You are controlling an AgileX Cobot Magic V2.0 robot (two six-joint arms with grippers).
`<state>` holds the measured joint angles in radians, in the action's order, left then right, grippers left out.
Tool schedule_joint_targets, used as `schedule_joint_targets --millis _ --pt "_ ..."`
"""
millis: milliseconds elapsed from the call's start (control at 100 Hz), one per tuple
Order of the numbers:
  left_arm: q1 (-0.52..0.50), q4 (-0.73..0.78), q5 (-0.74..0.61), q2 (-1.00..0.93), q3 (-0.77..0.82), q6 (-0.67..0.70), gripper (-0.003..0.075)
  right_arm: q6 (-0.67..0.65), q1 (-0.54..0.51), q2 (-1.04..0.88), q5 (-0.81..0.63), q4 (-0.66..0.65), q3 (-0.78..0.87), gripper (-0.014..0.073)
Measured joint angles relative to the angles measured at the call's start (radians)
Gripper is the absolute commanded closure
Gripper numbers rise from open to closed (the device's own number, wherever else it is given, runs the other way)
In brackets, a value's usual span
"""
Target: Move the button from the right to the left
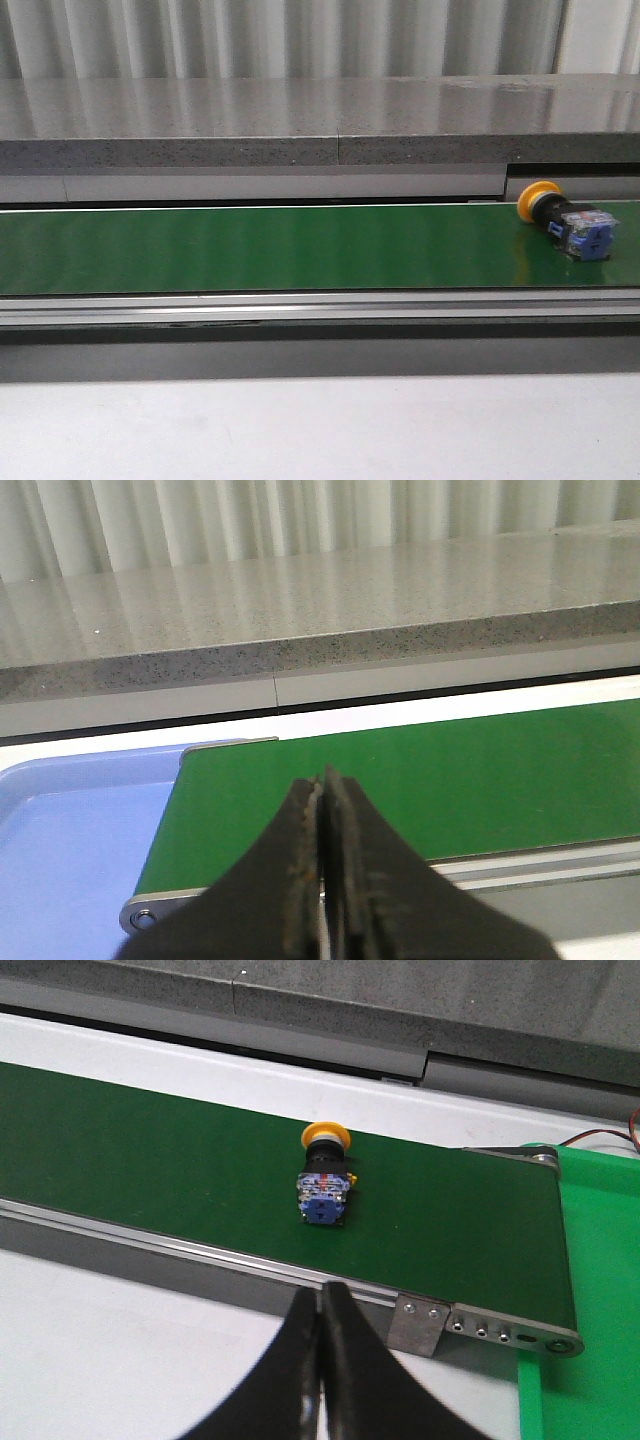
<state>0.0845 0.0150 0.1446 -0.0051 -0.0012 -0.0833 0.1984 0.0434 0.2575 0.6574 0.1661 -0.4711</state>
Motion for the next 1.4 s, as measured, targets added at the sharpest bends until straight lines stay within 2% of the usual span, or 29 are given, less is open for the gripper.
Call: schedule_joint_targets --millis 380,520,820,870,910,960,1060,1130,1220,1400 --pt "0.0 0.0 -0.033 0.0 -0.006 0.0 0.074 0.0 0.0 -0.03 -0.004 0.0 0.01 0.0659" --pt "0.0 0.0 -0.05 0.046 -0.067 0.0 0.074 0.0 0.0 -0.03 -0.004 0.0 0.01 0.0659" --pt "0.0 0.008 0.167 0.349 -0.309 0.0 0.0734 0.0 0.0 -0.031 -0.004 0.0 0.01 0.0659" --pt "0.0 0.001 0.197 0.402 -0.346 0.0 0.0703 0.0 0.0 -0.031 -0.004 0.0 0.012 0.0659" --pt "0.0 -0.008 0.211 0.445 -0.375 0.0 0.0646 0.0 0.0 -0.031 -0.004 0.0 0.012 0.0659" --pt "0.0 -0.015 0.218 0.492 -0.403 0.0 0.0548 0.001 0.0 -0.031 -0.004 0.0 0.012 0.0659" --pt "0.0 -0.022 0.219 0.568 -0.441 0.0 0.0295 0.001 0.0 -0.031 -0.004 0.0 0.012 0.0659" --pt "0.0 -0.026 0.219 0.602 -0.454 0.0 0.0206 0.001 0.0 -0.031 -0.004 0.0 0.012 0.0659" --pt "0.0 -0.041 0.217 0.628 -0.457 0.0 0.0201 0.001 0.0 -0.031 -0.004 0.0 0.012 0.0659" --pt "0.0 -0.095 0.186 0.682 -0.478 0.0 0.0251 0.001 0.0 -0.033 -0.004 0.0 0.012 0.0659"
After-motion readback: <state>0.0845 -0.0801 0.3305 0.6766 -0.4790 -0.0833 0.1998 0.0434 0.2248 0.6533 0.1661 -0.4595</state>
